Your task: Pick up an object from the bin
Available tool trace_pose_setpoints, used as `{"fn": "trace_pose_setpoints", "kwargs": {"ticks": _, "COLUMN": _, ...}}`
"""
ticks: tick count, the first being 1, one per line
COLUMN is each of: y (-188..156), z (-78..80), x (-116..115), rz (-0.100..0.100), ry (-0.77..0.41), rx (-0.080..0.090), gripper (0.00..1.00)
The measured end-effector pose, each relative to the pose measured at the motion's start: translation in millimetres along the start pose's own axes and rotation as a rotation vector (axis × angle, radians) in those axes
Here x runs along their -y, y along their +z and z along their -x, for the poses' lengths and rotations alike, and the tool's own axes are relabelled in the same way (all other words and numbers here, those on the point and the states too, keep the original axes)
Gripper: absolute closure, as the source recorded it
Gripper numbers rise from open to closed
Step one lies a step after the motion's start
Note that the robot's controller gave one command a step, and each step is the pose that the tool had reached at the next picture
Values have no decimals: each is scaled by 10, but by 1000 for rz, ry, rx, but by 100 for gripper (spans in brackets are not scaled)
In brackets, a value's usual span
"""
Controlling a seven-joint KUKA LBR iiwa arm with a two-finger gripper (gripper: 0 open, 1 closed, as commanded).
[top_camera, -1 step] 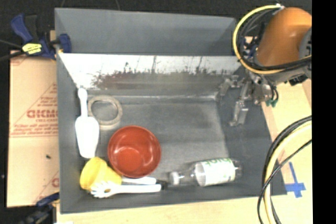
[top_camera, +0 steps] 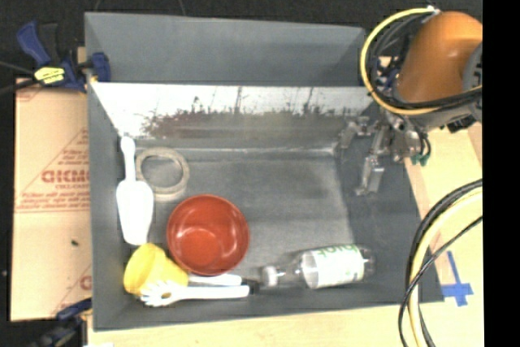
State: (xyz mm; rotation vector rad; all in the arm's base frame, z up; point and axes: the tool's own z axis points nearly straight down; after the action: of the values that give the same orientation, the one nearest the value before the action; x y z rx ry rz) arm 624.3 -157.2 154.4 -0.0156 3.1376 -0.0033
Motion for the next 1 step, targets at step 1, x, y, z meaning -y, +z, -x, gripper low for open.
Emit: {"fn": "trace_pose_setpoints", "kwargs": {"ticks": 1, "y": 760, "z": -82, "x": -214, "rz": 2, "ry": 12, "rx": -2, "gripper": 0}}
